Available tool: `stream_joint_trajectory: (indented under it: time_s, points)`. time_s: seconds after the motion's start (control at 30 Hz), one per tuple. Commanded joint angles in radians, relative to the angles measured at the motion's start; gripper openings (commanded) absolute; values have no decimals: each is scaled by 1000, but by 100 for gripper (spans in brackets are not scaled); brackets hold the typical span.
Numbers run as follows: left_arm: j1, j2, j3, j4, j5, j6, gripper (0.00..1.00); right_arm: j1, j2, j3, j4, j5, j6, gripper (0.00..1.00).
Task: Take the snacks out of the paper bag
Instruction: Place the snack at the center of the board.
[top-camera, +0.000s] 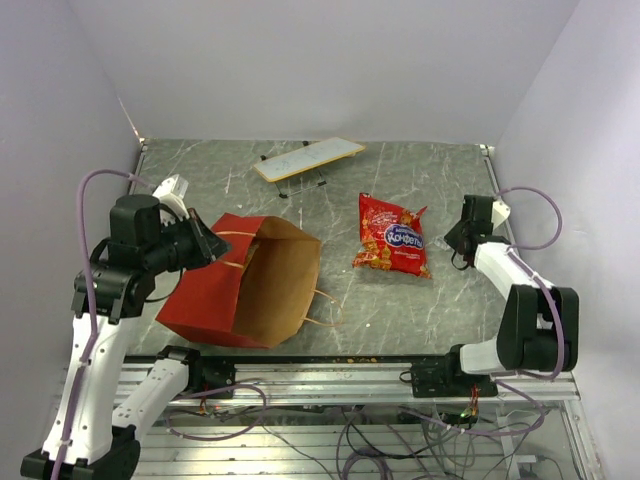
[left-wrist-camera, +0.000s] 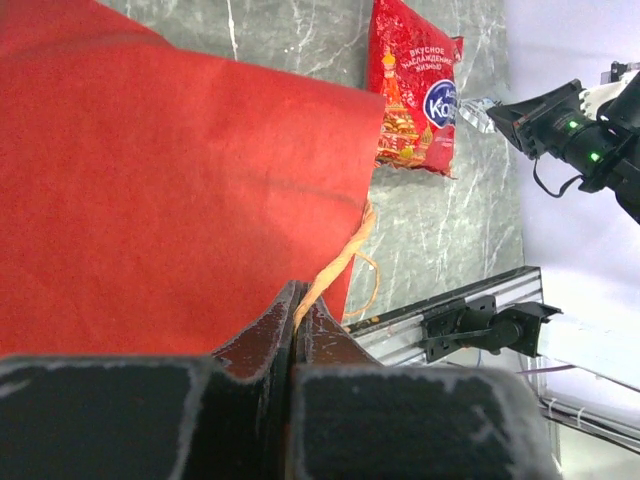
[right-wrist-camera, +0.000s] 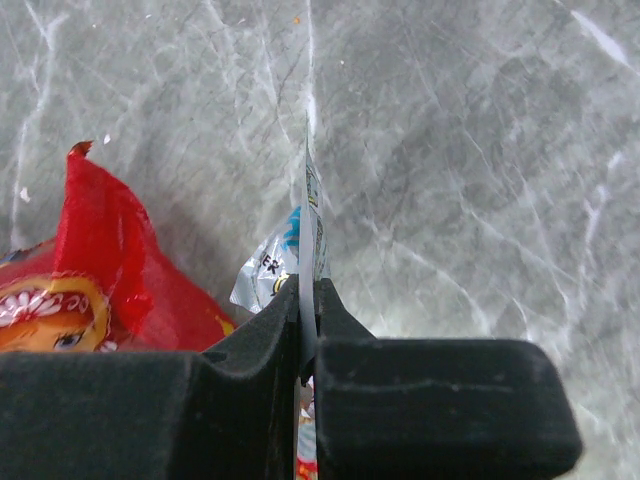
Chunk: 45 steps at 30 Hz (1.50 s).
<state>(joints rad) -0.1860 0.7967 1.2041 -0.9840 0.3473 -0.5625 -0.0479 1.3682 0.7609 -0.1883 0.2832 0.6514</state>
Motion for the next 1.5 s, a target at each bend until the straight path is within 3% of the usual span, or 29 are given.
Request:
stream_joint_trajectory:
  time_s: [0.0, 0.1, 0.5, 0.67, 0.83, 0.97, 1.1, 1.3, 1.47]
  points:
    - [-4, 47, 56, 38, 10, 59, 7, -45, 59, -25, 166, -82, -22, 0]
    - [-4, 38, 28, 74, 7, 45, 7, -64, 80, -64, 239, -94, -21, 0]
    - [-4, 8, -19, 35, -56, -22, 7, -83, 163, -90, 212, -120, -24, 11]
    - [-4, 11, -8, 52, 4, -83, 7, -83, 136, -70, 140, -108, -11, 27]
    - [-4, 7, -6, 81, 18, -119, 7, -83, 15, -71, 48, -90, -34, 56]
    - [-4, 13, -5, 57, -1, -139, 7, -83, -109, -78, -27, -93, -62, 65]
    - [-4, 11, 3, 43, 0, -163, 7, -69, -189, -38, -151, -102, -109, 67]
    - [-4, 0, -6, 31, -7, -174, 7, -39, -231, 35, -221, -237, -81, 67]
    - [-4, -12, -11, 33, -14, -191, 7, 153, -212, 137, -249, -286, -37, 67]
